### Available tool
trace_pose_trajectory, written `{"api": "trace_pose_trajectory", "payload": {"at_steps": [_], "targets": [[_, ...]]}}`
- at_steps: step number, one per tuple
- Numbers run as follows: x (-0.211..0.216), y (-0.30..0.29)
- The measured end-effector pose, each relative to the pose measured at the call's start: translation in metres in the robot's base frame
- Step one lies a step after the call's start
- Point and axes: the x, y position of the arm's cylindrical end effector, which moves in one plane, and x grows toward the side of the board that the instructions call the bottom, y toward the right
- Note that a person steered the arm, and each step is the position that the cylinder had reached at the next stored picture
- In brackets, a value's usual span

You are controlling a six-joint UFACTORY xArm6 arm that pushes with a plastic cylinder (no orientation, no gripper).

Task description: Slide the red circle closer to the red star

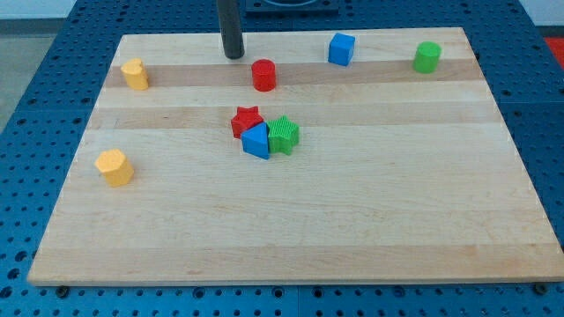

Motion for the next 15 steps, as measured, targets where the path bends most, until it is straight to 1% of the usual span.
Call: {"api": "trace_pose_trajectory", "payload": {"at_steps": [1, 2, 3, 5, 7, 8, 9, 10, 11, 12, 13, 15], "targets": [[-0.013, 0.022], [-0.013, 0.024], [0.01, 0.024], [0.112, 0.03], [0.128, 0.03], [0.096, 0.03], [0.052, 0.046], [0.059, 0.073], [0.091, 0.076], [0.099, 0.076], [0.126, 0.076], [0.128, 0.076]]}}
